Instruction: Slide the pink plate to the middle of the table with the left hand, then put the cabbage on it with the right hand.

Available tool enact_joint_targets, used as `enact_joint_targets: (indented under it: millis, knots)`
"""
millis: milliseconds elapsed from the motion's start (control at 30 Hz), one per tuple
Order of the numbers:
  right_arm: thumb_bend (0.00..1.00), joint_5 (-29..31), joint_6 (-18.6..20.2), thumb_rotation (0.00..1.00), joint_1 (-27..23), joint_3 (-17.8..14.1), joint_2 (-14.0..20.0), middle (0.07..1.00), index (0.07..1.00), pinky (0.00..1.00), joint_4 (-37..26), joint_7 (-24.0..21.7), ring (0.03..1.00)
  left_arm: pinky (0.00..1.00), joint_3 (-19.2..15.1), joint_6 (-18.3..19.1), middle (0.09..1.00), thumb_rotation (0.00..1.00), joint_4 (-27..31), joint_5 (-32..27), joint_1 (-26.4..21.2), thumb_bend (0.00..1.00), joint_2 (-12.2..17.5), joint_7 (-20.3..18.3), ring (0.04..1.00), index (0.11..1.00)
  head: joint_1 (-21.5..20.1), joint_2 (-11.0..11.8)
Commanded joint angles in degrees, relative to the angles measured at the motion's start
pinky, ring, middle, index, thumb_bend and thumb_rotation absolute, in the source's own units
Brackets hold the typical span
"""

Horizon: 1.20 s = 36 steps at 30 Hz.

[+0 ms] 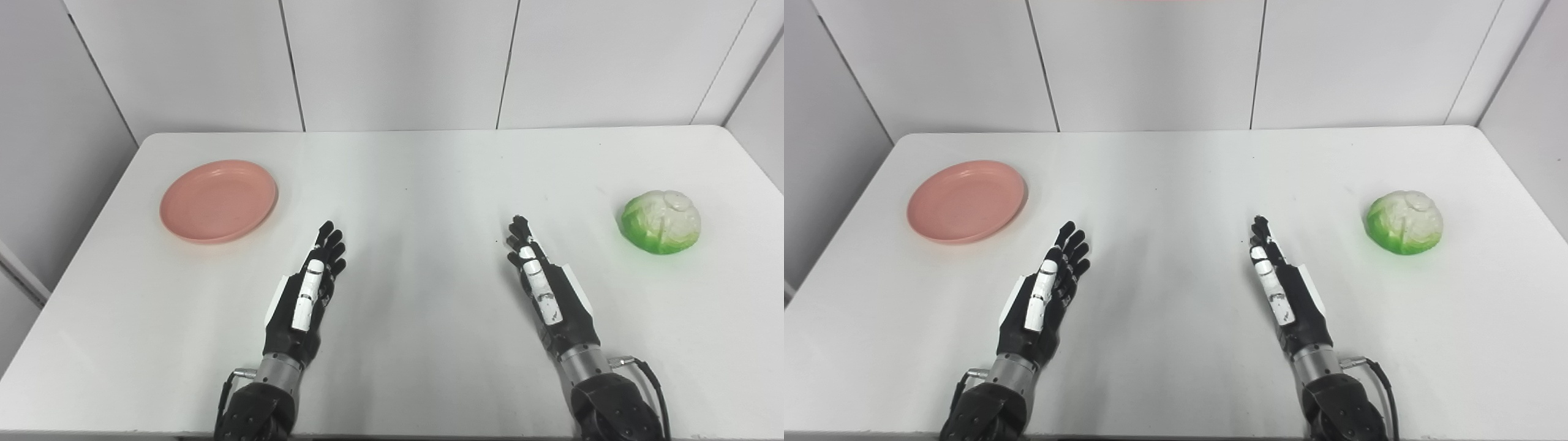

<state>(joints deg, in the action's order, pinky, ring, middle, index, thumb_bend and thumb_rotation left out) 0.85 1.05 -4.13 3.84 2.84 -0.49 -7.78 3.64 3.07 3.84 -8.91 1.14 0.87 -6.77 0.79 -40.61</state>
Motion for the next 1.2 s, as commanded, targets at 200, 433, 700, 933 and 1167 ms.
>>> enact_joint_targets:
  millis: [200, 433, 700, 933, 1167]
  knots:
    - [0.29, 1.2, -2.7, 1.0, 0.4, -0.6, 0.7, 1.0, 1.0, 1.0, 3.7, -0.7, 1.0, 1.0, -0.1, 0.5, 1.0, 1.0, -4.5, 0.8, 0.3, 0.44, -0.8, 0.7, 1.0, 1.0, 7.5, 3.5]
    - [0.26, 2.9, -7.5, 1.0, -0.3, -1.5, 2.3, 1.0, 1.0, 1.0, 8.6, -2.0, 1.0, 1.0, 0.4, -4.6, 1.0, 1.0, -12.5, 1.9, -1.5, 0.45, -2.2, 0.3, 1.0, 1.0, 15.0, 8.8]
    - [0.25, 5.4, -9.5, 1.0, -0.6, -2.0, 3.2, 1.0, 1.0, 1.0, 11.0, -3.7, 1.0, 1.0, 0.7, -7.5, 1.0, 1.0, -17.9, 1.7, -3.1, 0.46, -3.2, -0.3, 1.0, 1.0, 18.4, 11.2]
    - [0.25, 5.6, -8.9, 1.0, -0.2, -2.0, 3.2, 1.0, 1.0, 1.0, 10.1, -3.5, 1.0, 1.0, 1.0, -8.7, 1.0, 1.0, -18.2, 2.0, -3.0, 0.46, -3.3, -0.1, 1.0, 1.0, 17.9, 11.2]
    - [0.24, 6.0, -9.1, 1.0, 0.0, -1.9, 3.1, 1.0, 1.0, 1.0, 9.7, -3.7, 1.0, 1.0, 0.8, -8.8, 1.0, 1.0, -17.6, 1.9, -2.7, 0.47, -3.5, 0.2, 1.0, 1.0, 17.8, 10.7]
